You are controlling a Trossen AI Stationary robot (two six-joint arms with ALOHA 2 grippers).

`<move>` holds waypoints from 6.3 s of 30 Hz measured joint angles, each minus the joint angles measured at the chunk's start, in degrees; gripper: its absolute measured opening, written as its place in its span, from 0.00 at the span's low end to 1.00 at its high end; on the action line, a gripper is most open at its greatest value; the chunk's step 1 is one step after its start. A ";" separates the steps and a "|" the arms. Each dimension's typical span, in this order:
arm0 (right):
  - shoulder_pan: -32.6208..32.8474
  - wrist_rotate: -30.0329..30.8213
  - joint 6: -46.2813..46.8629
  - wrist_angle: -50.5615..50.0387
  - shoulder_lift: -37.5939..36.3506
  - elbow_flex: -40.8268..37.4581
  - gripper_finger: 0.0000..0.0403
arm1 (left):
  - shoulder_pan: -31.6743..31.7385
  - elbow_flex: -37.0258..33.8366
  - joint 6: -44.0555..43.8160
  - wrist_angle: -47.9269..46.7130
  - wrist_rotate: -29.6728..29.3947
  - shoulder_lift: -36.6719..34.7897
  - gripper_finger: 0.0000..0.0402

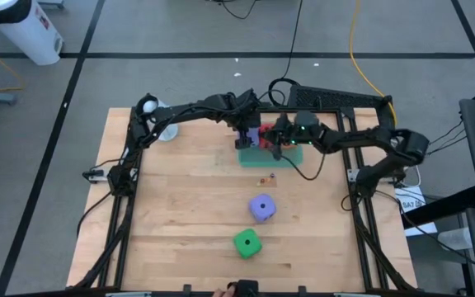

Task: Pick & Place Dice
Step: Put the left big violet dice into the transparent blue bin, then put the big violet dice into the transparent blue bin

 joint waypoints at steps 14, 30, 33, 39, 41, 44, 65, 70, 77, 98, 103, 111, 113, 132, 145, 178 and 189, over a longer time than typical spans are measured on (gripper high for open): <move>-3.43 -8.57 -3.04 -10.61 11.56 9.56 0.00 | -1.26 -0.22 3.01 -0.25 -0.13 0.33 1.00; -3.52 -10.51 -3.95 -11.45 12.22 9.44 0.00 | -2.51 -0.24 6.43 3.23 1.12 0.32 0.99; -3.80 -10.37 -3.91 -11.95 12.52 9.38 0.00 | -2.67 0.25 5.87 7.08 4.00 -0.28 0.99; -3.80 -10.39 -3.89 -11.58 12.50 9.30 0.00 | -2.55 0.02 6.14 4.24 3.31 -0.02 0.99; -3.82 -10.32 -3.89 -11.53 12.26 9.32 0.00 | -2.47 0.04 6.07 3.17 2.15 -0.22 0.99; -3.84 -10.13 -3.98 -11.52 11.97 9.32 0.00 | -2.59 0.04 5.89 0.62 -1.49 -1.28 0.99; -3.34 -2.10 -2.44 -21.69 -1.49 9.36 0.00 | -3.19 -0.04 3.91 -6.15 -5.72 -7.08 0.83; -3.39 5.89 -5.34 -39.90 -9.87 9.34 0.00 | -3.43 -0.02 4.49 -6.02 -3.28 -7.19 0.42; -3.34 6.23 -5.02 -51.29 -16.70 9.29 0.00 | -2.46 -0.02 4.52 -4.36 -2.41 -7.17 0.04; 5.87 13.74 -2.07 -51.41 -20.57 6.01 0.00 | 3.32 0.22 0.36 -3.79 3.07 0.81 0.01; 7.46 13.96 -1.31 -51.09 -20.57 6.01 0.00 | 4.12 0.22 0.25 -2.91 4.03 1.60 0.00; 9.09 13.99 -0.40 -50.93 -20.55 6.01 0.00 | 2.13 0.00 3.16 -2.88 0.37 0.72 0.00; 9.09 13.98 -0.40 -50.94 -20.55 6.01 0.00 | 1.42 -0.16 3.75 -2.89 -1.56 -0.17 0.00; 14.56 18.30 9.15 -47.96 -21.28 -6.34 0.00 | -0.13 -14.10 -10.23 -11.41 4.72 -16.93 0.00; 22.86 29.12 10.61 -31.88 -31.65 -17.07 0.00 | -1.57 -41.60 -32.96 17.98 -9.35 -25.89 0.00; 17.49 24.32 12.50 -34.00 -34.16 -20.13 0.00 | -12.24 -44.37 -37.35 32.70 -7.54 -21.29 0.02; 19.50 24.17 8.98 -30.67 -36.38 -20.13 0.00 | -16.37 -46.90 -26.76 25.99 -10.61 -38.44 0.01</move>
